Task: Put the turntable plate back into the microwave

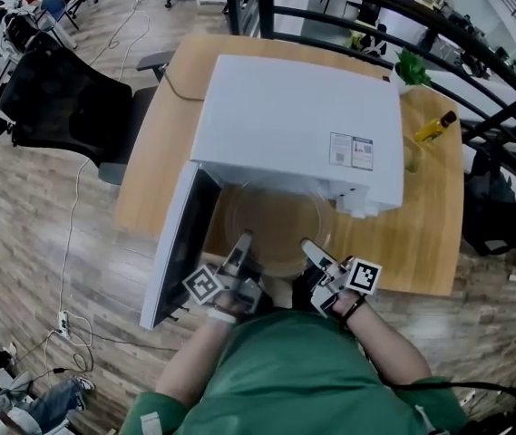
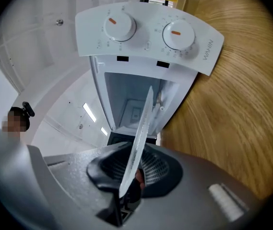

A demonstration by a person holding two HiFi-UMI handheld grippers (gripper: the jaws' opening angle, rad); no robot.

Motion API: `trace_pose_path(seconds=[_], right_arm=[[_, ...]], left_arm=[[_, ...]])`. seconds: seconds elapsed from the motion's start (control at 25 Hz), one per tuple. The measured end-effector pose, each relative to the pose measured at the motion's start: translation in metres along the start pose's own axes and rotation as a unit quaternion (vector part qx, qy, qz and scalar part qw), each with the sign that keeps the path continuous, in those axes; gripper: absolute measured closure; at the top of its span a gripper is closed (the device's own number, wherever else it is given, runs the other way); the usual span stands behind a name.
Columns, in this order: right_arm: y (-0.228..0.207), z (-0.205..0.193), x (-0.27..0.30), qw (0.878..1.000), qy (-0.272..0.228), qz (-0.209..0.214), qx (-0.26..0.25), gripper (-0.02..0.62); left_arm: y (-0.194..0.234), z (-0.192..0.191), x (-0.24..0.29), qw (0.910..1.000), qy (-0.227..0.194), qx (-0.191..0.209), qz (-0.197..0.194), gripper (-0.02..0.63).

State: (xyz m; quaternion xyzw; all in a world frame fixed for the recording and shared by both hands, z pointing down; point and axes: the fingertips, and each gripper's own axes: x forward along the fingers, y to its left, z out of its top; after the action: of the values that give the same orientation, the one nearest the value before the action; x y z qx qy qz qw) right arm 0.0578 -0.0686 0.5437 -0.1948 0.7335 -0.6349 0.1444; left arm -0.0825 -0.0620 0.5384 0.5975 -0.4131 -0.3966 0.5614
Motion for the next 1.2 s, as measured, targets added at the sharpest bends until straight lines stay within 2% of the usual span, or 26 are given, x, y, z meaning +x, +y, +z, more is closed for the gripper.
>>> trace_pose_path(seconds=[0.2, 0.52, 1.2], right_arm=[[-0.013, 0.012, 0.013, 1.0, 0.007, 0.009, -0.001, 0.535], [-0.029, 0.029, 0.028, 1.0, 0.005, 0.015, -0.016, 0.534], [-0.072, 0.053, 0.056, 0.999, -0.004, -0.027, -0.019, 0.53]], left_arm=[[0.011, 0.009, 0.014, 0.9998, -0.02, 0.001, -0.005, 0.555], [0.022, 0.02, 0.036, 0.9993, -0.03, 0.005, -0.024, 0.554], [0.063, 0.04, 0.07, 0.9993, -0.035, 0.011, 0.007, 0.557]])
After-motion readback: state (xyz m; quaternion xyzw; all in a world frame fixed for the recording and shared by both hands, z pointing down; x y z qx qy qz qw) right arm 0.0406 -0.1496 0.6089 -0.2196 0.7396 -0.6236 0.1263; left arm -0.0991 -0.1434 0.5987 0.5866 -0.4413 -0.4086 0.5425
